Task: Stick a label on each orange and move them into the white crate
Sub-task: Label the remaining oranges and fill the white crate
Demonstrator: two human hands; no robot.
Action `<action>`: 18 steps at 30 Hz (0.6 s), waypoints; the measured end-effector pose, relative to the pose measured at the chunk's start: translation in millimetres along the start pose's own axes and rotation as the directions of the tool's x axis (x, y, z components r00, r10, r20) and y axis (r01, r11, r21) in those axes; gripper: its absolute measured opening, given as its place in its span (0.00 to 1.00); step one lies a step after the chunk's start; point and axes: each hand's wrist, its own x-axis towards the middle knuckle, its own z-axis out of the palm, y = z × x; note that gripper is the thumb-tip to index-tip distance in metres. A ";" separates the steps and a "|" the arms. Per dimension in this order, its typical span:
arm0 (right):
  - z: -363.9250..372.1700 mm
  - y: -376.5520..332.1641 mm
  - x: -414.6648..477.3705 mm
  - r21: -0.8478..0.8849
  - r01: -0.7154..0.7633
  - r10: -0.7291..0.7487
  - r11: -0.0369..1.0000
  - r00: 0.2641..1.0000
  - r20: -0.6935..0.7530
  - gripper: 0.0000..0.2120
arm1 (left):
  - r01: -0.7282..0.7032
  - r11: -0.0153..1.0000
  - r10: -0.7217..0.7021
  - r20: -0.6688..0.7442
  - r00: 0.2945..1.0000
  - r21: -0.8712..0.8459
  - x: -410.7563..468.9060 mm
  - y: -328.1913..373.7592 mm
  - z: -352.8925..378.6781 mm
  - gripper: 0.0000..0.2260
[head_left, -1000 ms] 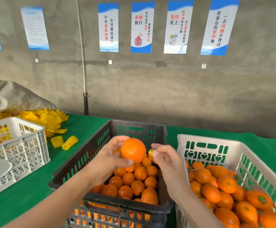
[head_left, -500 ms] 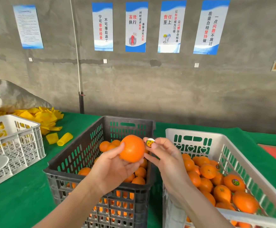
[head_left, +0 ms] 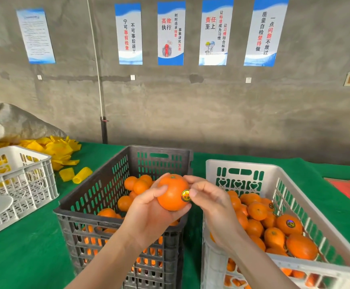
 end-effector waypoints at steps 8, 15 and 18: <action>-3.8 5.1 -2.5 -0.223 0.072 -0.066 0.972 0.997 0.036 0.10 | 0.035 0.999 -0.033 -0.081 0.996 0.024 2.1 -7.7 4.9 0.23; -2.6 18.6 0.9 -0.409 0.168 -0.176 0.897 0.984 0.018 0.04 | 0.038 0.999 -0.035 -0.079 0.996 0.033 6.1 -10.4 1.8 0.22; -0.2 23.7 1.7 -0.509 0.232 -0.266 0.829 0.964 0.007 0.03 | 0.039 0.998 -0.035 -0.084 0.996 0.044 6.6 -10.4 -0.6 0.21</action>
